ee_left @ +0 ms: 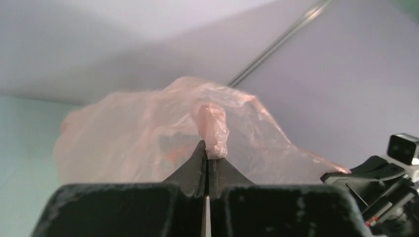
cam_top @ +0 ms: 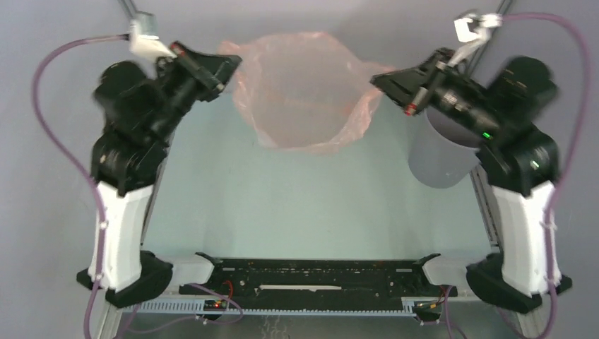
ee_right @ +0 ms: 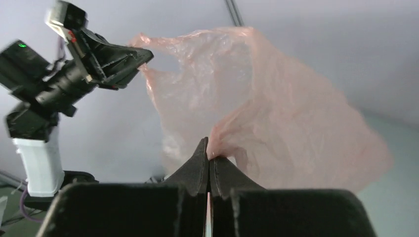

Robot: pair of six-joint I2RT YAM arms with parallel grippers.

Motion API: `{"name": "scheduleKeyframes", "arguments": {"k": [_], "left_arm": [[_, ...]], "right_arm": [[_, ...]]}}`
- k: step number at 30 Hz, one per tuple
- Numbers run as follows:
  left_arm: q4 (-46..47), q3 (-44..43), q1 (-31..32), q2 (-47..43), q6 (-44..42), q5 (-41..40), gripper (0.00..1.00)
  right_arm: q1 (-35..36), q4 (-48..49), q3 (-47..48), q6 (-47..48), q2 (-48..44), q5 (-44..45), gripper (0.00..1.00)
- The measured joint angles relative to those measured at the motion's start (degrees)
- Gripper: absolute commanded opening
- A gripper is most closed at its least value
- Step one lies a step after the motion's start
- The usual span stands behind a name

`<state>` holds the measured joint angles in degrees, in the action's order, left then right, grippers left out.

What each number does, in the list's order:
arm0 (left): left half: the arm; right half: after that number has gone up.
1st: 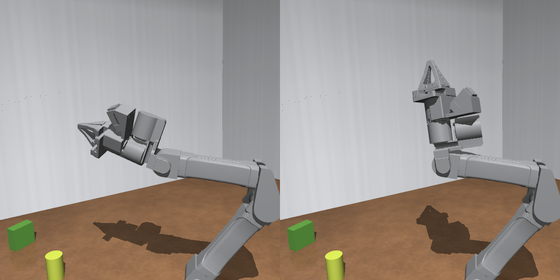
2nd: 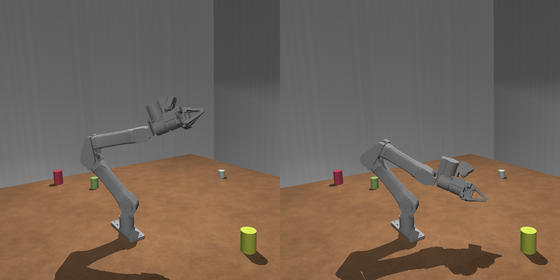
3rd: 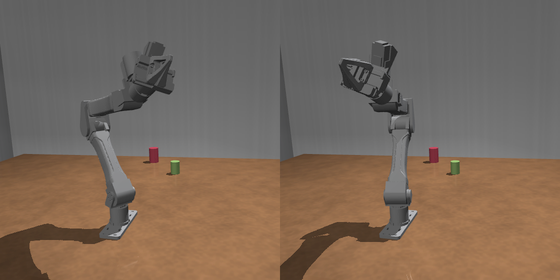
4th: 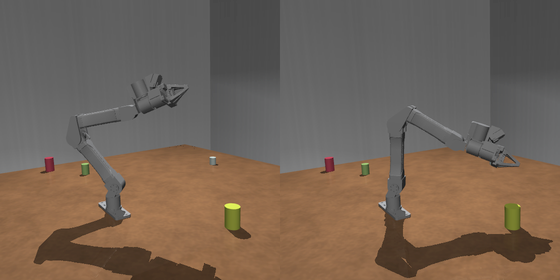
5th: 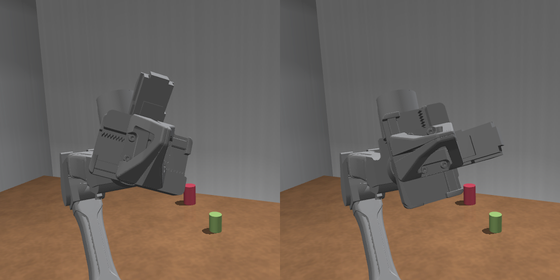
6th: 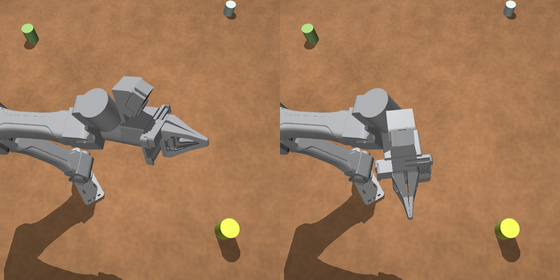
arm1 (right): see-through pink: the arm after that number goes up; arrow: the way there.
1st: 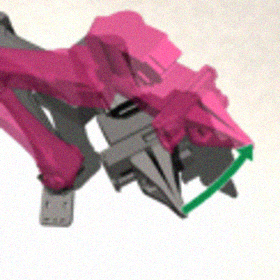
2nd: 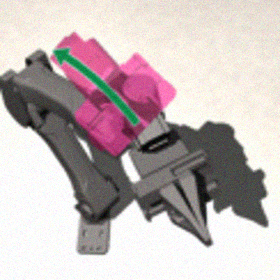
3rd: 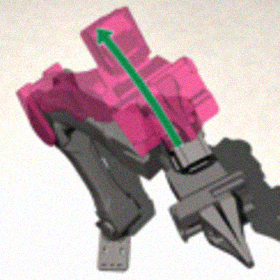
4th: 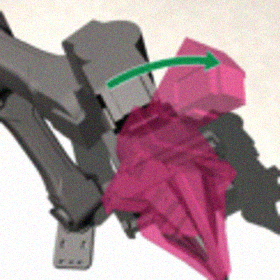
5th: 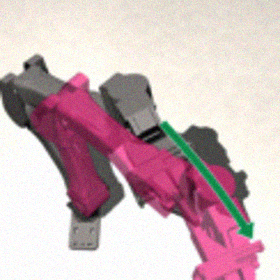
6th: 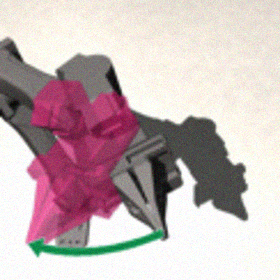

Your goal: Put the trash bags into the trash bin

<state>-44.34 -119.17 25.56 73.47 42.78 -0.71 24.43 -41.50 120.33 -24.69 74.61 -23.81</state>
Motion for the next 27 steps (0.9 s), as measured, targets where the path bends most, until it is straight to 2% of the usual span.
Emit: {"name": "scheduleKeyframes", "arguments": {"k": [2, 4, 6, 7, 8, 11, 13, 15, 18, 20, 27], "left_arm": [[5.53, 0.59, 0.68, -3.28, -0.81, 0.09, 0.00], [11.15, 14.23, 1.05, -13.11, -0.17, -0.79, 0.00], [17.11, 32.59, 0.94, -24.92, 2.34, -2.67, 0.00], [18.25, 43.25, 0.57, -30.36, 4.57, -3.32, 0.00], [18.49, 50.36, 0.33, -32.28, 6.27, -3.30, 0.00], [21.49, 75.32, 0.92, -29.03, 11.85, 0.04, 0.00], [18.10, 88.30, 4.26, -25.35, 15.26, 0.52, 0.00], [10.99, 94.55, 7.52, -29.97, 18.01, 0.87, 0.00], [7.67, 92.76, 8.35, -40.61, 20.70, -0.83, 0.00], [6.88, 87.19, 8.31, -42.62, 20.72, -1.92, 0.00], [3.67, 57.09, 8.31, -32.26, 14.43, -1.62, 0.00]], "right_arm": [[0.04, 3.02, -2.32, 0.42, -3.80, -0.07, 0.00], [0.00, 7.39, -12.24, 0.55, -11.63, -0.28, 0.00], [-0.09, 11.65, -23.76, 0.57, -17.35, -0.61, 0.00], [-0.13, 12.74, -28.98, 0.50, -18.62, -0.70, 0.00], [-0.28, 13.62, -34.58, 0.26, -18.97, -0.74, 0.00], [0.37, 9.94, -48.35, -0.44, -11.65, -0.85, 0.00], [2.58, 6.38, -53.40, -0.81, -2.10, 0.02, 0.00], [6.78, 2.69, -57.42, -1.11, 4.00, 0.48, 0.00], [10.38, -0.79, -57.77, -2.01, 3.32, -2.47, 0.00], [9.66, -0.72, -54.93, -2.97, 1.11, -4.44, 0.00], [5.31, 0.61, -37.79, -5.75, -2.82, -9.01, 0.00]]}}
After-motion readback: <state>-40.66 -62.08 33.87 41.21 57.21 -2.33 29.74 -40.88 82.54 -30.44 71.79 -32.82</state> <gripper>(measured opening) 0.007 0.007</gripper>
